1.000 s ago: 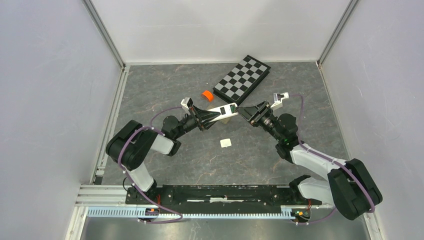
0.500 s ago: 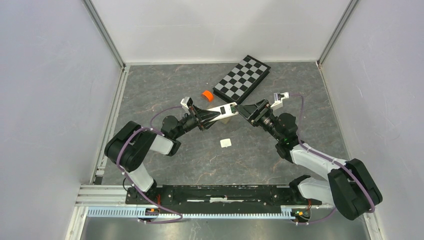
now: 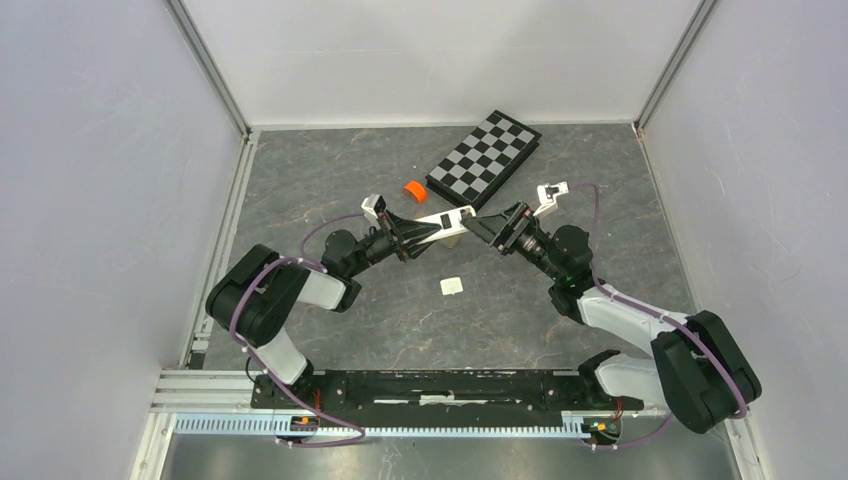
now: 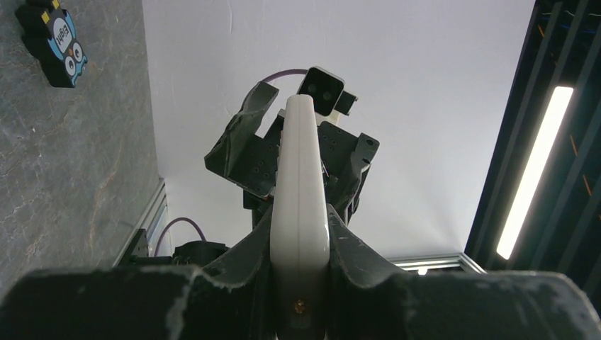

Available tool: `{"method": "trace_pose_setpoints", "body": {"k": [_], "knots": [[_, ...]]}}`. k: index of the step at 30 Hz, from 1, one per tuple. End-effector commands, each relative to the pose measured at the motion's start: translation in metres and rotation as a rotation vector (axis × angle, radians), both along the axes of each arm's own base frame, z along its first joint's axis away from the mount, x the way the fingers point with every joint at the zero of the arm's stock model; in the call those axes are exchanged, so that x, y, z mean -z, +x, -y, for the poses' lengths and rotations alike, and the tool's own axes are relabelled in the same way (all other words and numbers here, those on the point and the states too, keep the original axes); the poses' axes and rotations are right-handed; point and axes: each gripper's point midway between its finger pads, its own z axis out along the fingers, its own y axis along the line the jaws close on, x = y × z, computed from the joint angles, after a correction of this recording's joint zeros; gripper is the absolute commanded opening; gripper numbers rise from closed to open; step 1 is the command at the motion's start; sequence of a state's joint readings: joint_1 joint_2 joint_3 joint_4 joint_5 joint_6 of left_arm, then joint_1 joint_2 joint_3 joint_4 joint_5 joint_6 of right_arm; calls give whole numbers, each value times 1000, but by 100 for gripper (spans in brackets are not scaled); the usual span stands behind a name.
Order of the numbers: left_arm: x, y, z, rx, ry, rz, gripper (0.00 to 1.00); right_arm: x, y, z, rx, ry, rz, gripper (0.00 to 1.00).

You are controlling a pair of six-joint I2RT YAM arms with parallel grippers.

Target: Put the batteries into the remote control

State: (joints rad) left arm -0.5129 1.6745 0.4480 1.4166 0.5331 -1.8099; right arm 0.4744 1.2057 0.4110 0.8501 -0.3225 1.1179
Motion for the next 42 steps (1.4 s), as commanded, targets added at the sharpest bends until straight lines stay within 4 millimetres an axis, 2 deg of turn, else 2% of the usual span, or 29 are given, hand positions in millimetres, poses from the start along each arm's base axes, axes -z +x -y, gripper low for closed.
{"method": "trace_pose_setpoints", "body": {"k": [1,6,13,23,36,42], "knots": [[-27,-5,1,14,-31,89,2,-20,2,-10,-40,-6,85,90],[-29,-7,2,23,-27,92,2,-13,5,-9,-27,-1,48,81],[-28,-11,1,33,-20,89,2,-19,7,-6,-5,48,30,71],[-25,-13,1,38,-16,85,2,-14,9,3,35,76,-19,64],[-27,-16,2,55,-15,103,2,-5,7,-2,-7,107,-80,42],[-30,-16,1,53,-17,112,2,3,7,-3,-8,99,-116,35]]}}
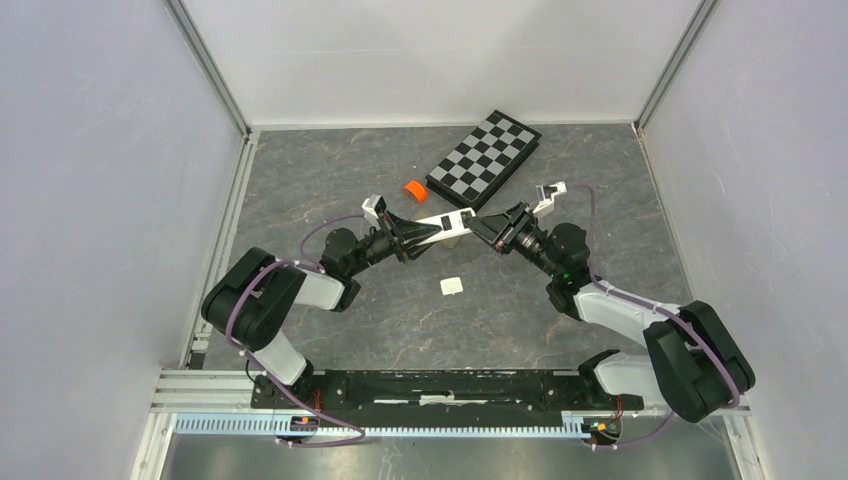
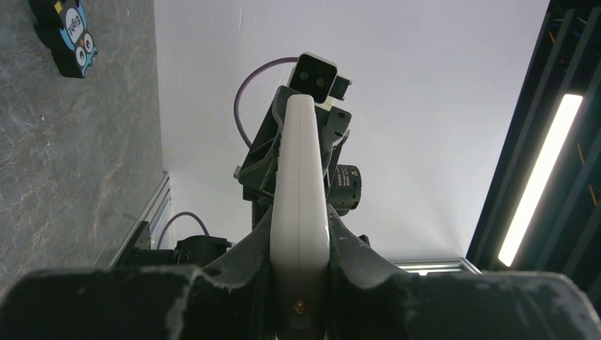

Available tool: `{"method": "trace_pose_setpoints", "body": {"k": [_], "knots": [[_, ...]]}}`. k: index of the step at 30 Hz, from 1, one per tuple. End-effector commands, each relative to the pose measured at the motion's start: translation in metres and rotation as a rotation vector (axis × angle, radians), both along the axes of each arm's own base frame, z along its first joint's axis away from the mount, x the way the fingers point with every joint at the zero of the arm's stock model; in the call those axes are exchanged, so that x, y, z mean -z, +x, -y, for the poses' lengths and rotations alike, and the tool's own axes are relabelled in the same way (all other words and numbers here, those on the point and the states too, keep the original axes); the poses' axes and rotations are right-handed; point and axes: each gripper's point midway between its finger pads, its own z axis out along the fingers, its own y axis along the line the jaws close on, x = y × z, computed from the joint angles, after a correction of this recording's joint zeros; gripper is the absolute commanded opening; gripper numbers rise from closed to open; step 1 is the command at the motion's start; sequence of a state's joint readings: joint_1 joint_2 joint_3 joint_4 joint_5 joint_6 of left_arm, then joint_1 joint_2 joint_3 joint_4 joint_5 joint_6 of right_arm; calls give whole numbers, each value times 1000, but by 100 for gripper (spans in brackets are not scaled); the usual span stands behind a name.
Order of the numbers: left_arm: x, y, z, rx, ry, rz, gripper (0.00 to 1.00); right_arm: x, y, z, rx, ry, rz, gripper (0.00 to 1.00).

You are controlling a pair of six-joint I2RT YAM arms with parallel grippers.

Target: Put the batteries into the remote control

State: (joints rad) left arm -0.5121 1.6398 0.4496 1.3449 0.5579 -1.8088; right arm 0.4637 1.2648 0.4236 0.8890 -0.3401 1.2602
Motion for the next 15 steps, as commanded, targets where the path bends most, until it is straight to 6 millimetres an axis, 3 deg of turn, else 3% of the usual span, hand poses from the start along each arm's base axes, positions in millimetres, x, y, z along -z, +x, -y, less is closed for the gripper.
{"method": "trace_pose_setpoints", "body": {"k": [1,7,11,13,15], "knots": [[-32,-12,0,30,-40,141,2,3,2,1,6,2,-12,34],[-32,-14,1,35,-22,183,2,14,2,1,1,-17,-69,26],[-30,-17,2,37,15,241,2,45,1,2,-6,-104,-206,24],[-25,-18,2,34,40,256,2,47,1,3,-8,-118,-205,28],[-20,-19,2,36,66,273,2,41,1,4,-12,-114,-169,46]]}}
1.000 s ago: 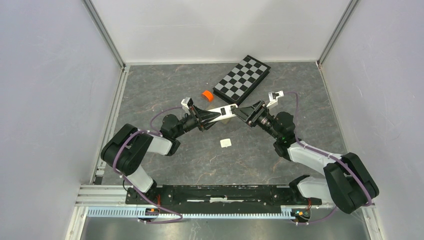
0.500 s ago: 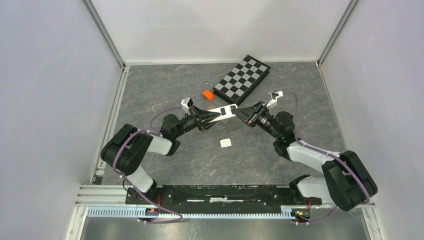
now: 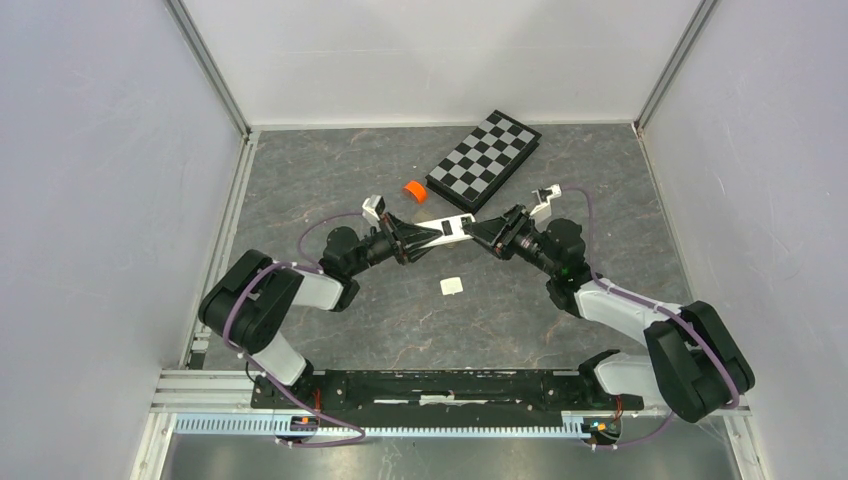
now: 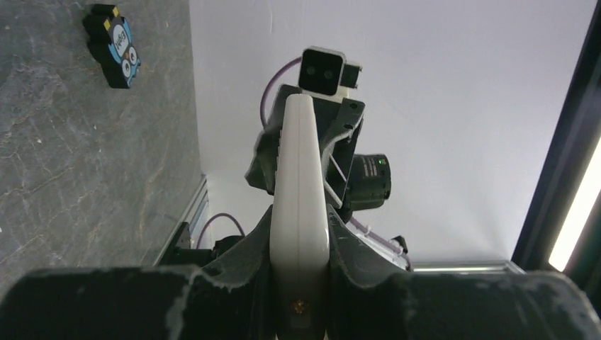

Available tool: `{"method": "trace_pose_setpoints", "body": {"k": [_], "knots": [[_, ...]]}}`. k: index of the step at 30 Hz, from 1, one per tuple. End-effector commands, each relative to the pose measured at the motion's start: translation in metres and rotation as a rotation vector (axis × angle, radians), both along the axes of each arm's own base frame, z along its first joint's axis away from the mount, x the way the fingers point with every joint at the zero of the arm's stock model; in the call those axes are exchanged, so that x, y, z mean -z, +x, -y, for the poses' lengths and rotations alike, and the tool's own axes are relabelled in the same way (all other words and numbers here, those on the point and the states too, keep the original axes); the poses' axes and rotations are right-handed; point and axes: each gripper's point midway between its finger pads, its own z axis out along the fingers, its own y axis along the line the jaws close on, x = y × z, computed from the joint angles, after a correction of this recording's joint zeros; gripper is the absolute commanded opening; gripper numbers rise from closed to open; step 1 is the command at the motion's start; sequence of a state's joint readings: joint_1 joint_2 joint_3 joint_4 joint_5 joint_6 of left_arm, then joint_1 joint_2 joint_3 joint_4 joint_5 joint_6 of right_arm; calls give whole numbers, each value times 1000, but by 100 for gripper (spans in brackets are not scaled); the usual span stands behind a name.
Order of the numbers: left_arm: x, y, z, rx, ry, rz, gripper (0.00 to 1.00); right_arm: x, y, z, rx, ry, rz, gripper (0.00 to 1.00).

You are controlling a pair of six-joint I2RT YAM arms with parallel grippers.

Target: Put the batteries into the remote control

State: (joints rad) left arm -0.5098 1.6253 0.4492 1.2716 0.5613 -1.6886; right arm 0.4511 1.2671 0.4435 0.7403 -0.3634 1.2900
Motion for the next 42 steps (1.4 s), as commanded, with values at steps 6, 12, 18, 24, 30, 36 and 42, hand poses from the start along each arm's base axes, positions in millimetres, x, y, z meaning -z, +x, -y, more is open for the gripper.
{"method": "trace_pose_setpoints", "body": {"k": [6,12,18,24,30,36,42], "knots": [[-17,-19,2,55,46,239,2,-22,-3,10,1,-22,144,84],[-11,-19,2,66,52,261,2,-45,-10,16,-16,-10,261,96],[-11,-22,2,77,47,283,2,-26,-8,11,-74,-115,255,83],[-13,-23,2,78,44,284,2,-10,-2,15,-74,-225,233,56],[-18,-22,3,83,29,284,2,4,1,15,-83,-274,230,27],[-23,-16,-2,86,49,306,2,13,15,28,-22,-422,349,26],[-15,-10,-8,75,150,346,2,-23,15,29,-6,-413,457,78]]}}
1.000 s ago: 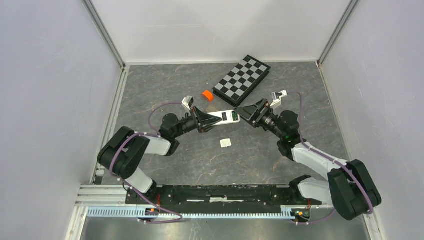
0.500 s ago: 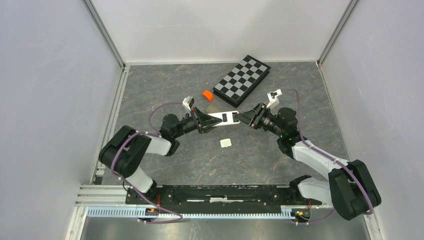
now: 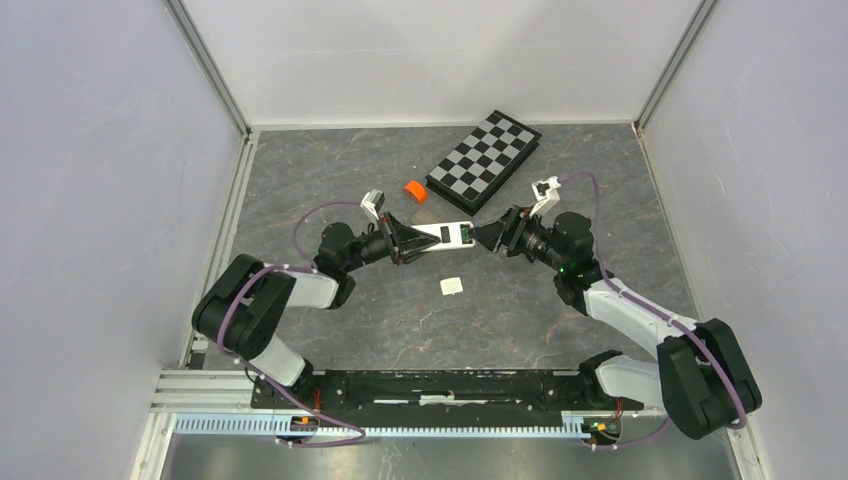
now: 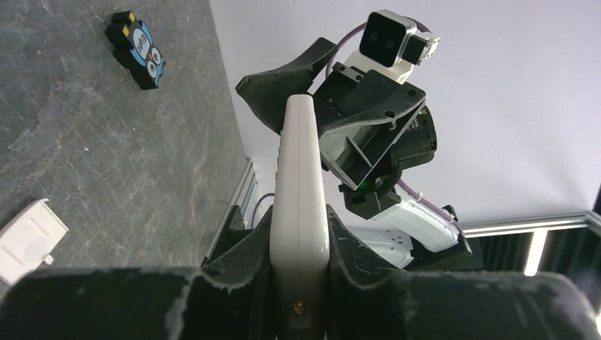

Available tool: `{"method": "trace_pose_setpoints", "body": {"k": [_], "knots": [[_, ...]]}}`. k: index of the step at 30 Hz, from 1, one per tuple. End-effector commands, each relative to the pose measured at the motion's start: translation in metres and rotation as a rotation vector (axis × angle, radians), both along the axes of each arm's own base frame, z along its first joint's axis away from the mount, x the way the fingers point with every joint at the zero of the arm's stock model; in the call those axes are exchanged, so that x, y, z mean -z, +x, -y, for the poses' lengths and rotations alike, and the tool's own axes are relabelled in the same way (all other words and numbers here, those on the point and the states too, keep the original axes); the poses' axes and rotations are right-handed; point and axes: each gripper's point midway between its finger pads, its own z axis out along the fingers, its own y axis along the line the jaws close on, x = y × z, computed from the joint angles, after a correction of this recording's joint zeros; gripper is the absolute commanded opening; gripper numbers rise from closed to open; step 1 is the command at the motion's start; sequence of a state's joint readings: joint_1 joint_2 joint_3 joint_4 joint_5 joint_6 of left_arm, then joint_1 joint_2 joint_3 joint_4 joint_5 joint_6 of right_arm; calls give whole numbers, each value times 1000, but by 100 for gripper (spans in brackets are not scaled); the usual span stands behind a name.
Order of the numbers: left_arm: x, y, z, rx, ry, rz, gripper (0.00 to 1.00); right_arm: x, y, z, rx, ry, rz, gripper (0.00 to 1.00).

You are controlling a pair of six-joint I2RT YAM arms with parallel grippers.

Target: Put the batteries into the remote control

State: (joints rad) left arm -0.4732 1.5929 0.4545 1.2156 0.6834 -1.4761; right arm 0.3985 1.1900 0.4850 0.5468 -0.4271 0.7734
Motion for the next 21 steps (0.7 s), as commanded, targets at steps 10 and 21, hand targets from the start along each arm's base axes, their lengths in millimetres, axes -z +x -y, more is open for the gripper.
{"method": "trace_pose_setpoints", "body": {"k": [10,21], "knots": [[11,0,-25,-57,305,233,2,-38,13,11,16,-118,140,77],[46,2,-77,-219,502,110,2,59,1,-13,-66,-563,-24,72]]}}
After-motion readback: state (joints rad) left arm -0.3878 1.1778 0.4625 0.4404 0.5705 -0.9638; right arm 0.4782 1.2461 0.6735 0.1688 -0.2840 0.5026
